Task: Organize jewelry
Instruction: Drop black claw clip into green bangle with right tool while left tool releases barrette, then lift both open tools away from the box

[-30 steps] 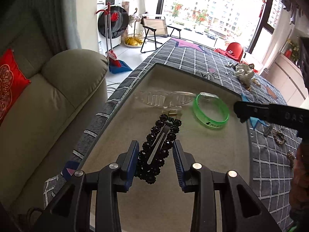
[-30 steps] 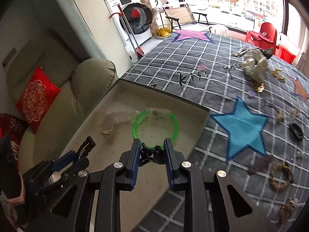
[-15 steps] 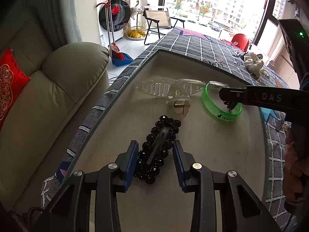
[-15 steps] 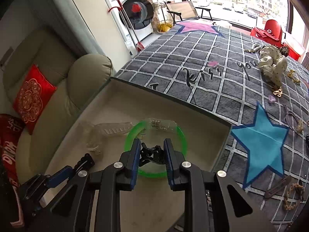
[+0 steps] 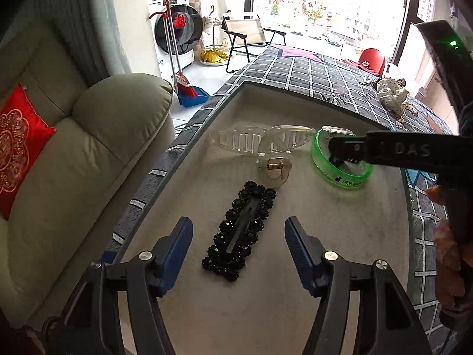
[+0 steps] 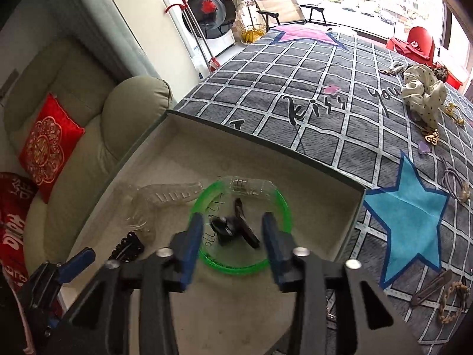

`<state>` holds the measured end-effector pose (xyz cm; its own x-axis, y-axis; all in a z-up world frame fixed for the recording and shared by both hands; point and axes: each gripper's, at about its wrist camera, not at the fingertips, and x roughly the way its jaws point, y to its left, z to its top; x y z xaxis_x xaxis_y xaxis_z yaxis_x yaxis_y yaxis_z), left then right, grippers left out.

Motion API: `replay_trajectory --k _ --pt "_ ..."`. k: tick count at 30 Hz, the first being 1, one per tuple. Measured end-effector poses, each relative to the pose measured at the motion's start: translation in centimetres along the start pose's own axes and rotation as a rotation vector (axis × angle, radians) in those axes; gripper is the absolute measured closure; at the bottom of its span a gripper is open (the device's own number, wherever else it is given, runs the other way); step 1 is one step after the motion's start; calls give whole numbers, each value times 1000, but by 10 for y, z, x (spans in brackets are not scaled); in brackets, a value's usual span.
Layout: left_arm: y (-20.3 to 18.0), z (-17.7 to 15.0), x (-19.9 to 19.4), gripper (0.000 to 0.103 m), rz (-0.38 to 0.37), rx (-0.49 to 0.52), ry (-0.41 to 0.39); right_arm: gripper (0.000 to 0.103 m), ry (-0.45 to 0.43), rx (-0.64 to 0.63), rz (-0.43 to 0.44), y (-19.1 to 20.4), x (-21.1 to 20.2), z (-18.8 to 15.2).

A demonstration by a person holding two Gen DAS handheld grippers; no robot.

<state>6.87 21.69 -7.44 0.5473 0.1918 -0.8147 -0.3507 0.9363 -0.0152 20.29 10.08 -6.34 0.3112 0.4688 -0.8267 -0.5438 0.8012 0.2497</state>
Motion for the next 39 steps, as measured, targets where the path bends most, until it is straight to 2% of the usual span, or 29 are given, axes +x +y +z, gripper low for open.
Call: replay_trajectory --k 4,6,7,8,9,15,18,21,24,29,31,36,39 --pt "0 0 -2 37 11 -5 1 36 -31 12 7 -3 -15 -1" --pt "1 -1 -4 33 15 -8 -3 34 -38 21 10 -5 -22 -3" --pt "1 -1 -4 24 16 -8 -3 33 -40 24 10 -6 -25 -4" --pt "1 -1 -6 4 17 -8 -6 32 -42 27 10 -7 -27 -6" --pt "1 -2 -9 0 18 -10 -20 30 -45 33 12 -9 -31 -8" --pt "-1 -2 -16 0 23 -5 -33 27 -58 67 19 -19 -47 -22" --pt "-5 -3 -24 0 29 2 -52 22 -70 90 24 -27 -59 -30" --pt "-9 -3 -35 0 19 11 -70 22 -83 116 34 -36 -70 -38" --pt "-13 -2 -44 0 2 12 -73 14 -100 151 51 -47 -82 -48" --pt "-27 -4 -62 0 -14 38 -83 12 -127 198 90 -65 -103 -70" --pt "-37 -6 -70 0 -26 59 -87 0 -146 214 91 -73 -112 -80" --pt "-62 -11 -84 0 -31 111 -104 0 -164 250 83 -93 -135 -109" --pt "-78 -15 -90 0 -38 139 -118 0 -131 263 69 -104 -141 -127"
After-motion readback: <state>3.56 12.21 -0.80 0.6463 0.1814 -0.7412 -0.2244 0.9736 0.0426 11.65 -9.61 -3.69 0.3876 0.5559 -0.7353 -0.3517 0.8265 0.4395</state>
